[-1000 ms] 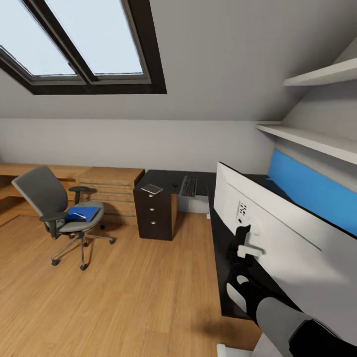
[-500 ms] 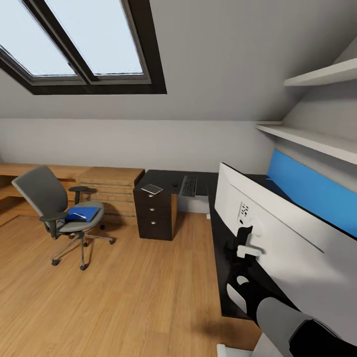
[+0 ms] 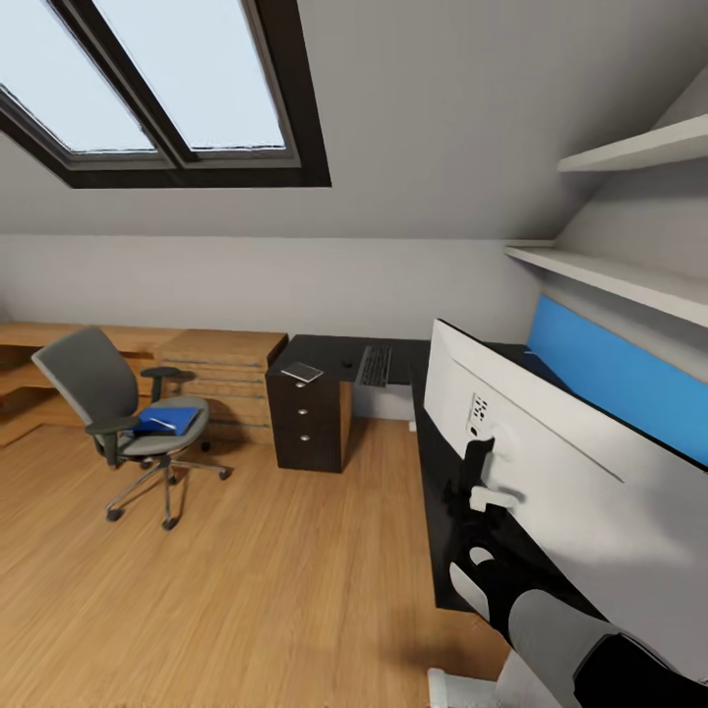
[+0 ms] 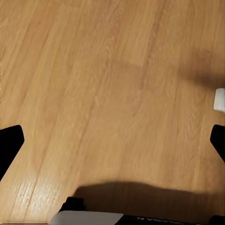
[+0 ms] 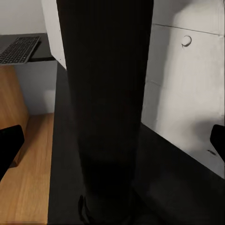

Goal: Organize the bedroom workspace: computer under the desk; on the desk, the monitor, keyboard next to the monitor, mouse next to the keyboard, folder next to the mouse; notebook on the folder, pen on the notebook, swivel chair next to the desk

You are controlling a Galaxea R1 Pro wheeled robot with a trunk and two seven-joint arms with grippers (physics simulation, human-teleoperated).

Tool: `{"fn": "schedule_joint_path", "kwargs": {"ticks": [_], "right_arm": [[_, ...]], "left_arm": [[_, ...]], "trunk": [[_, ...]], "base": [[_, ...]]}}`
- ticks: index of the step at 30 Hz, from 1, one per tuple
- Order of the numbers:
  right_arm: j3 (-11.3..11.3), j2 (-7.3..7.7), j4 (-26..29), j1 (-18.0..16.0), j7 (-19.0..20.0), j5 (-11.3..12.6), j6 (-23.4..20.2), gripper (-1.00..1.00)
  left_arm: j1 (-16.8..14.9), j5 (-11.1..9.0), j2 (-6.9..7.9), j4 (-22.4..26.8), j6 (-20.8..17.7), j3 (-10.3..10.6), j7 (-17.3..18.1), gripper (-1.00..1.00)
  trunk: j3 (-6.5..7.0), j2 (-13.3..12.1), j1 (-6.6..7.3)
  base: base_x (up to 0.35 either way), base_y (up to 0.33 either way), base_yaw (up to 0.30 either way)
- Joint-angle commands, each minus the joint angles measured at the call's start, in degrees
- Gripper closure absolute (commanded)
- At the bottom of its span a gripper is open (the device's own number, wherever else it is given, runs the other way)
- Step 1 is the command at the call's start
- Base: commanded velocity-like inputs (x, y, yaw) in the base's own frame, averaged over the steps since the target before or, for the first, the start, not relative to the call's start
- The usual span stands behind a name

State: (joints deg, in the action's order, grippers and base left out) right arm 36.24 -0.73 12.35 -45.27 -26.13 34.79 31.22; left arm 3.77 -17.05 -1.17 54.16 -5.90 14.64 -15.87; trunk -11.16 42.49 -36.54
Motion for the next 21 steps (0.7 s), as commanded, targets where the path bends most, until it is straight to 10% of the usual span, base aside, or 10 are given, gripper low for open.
{"fn": "schedule_joint_path", "kwargs": {"ticks": [1,21], "right_arm": [[0.49,0.01,-0.02,-0.06,-0.31,0.37,0.16,-1.0],[0.49,0.02,0.04,-0.02,-0.32,0.36,0.16,-1.0]], "left_arm": [[0.01,-0.44,0.03,0.16,-0.25,0.13,-0.39,-1.0],[0.01,-0.44,0.06,0.16,-0.23,0.1,-0.43,-1.0]], "trunk": [[-0.08,0.07,0.01],[-0.08,0.07,0.01]], "base": [[-0.176,0.0,0.0],[-0.092,-0.083,0.0]]}}
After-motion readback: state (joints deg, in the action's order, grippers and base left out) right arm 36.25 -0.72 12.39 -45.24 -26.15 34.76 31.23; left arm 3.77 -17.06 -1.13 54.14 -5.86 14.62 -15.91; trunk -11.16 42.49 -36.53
